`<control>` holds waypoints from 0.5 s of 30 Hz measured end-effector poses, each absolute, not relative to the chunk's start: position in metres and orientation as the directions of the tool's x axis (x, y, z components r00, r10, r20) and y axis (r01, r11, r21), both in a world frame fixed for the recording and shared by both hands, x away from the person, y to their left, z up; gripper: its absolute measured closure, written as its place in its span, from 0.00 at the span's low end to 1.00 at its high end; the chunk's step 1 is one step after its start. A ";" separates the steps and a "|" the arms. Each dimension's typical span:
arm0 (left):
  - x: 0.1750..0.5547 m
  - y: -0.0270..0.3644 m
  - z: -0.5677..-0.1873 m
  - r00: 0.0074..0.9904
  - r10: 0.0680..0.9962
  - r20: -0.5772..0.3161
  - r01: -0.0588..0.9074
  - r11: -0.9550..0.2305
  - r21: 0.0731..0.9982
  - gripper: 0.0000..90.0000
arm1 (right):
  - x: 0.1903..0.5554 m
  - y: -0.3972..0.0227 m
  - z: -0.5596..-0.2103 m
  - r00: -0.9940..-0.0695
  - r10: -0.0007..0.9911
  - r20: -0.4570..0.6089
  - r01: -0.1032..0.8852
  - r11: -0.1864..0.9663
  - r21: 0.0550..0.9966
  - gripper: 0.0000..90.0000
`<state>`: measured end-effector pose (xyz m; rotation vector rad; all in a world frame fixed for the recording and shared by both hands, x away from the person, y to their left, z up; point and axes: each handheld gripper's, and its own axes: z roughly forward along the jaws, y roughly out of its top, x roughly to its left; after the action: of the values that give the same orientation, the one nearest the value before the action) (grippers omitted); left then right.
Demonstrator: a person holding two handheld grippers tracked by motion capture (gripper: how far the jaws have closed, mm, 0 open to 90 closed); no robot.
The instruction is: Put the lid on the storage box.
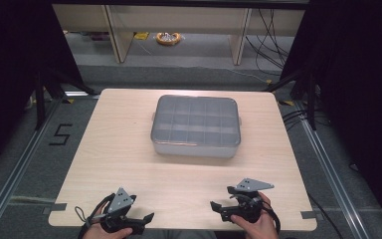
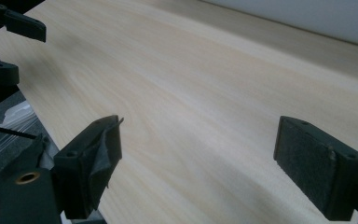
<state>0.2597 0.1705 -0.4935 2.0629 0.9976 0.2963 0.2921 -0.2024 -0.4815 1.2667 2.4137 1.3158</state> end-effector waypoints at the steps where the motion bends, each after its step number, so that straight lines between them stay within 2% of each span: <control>1: 0.258 0.170 -0.493 0.664 0.738 -0.118 0.546 -0.371 0.751 0.17 | 0.292 -0.204 -0.484 -0.662 0.701 0.265 0.602 0.286 0.746 0.18; 4: 0.255 0.171 -0.492 0.681 0.729 -0.073 0.524 -0.415 0.744 0.17 | 0.287 -0.203 -0.486 -0.664 0.700 0.264 0.611 0.303 0.732 0.18; 9: 0.246 0.168 -0.494 0.681 0.728 -0.077 0.518 -0.404 0.754 0.17 | 0.278 -0.204 -0.489 -0.665 0.705 0.247 0.609 0.320 0.726 0.18; 11: 0.247 0.170 -0.495 0.691 0.721 -0.040 0.502 -0.440 0.744 0.17 | 0.275 -0.204 -0.490 -0.655 0.706 0.268 0.624 0.306 0.719 0.18; 13: 0.246 0.168 -0.497 0.689 0.722 -0.061 0.509 -0.422 0.750 0.17 | 0.271 -0.204 -0.489 -0.644 0.717 0.266 0.633 0.305 0.711 0.18; 15: 0.247 0.169 -0.497 0.689 0.724 -0.044 0.505 -0.436 0.745 0.17 | 0.272 -0.206 -0.491 -0.675 0.699 0.236 0.604 0.341 0.720 0.18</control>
<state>0.2474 0.1687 -0.4967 2.1292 0.9378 0.3640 0.2717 -0.2062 -0.4915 1.2095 2.4765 1.2523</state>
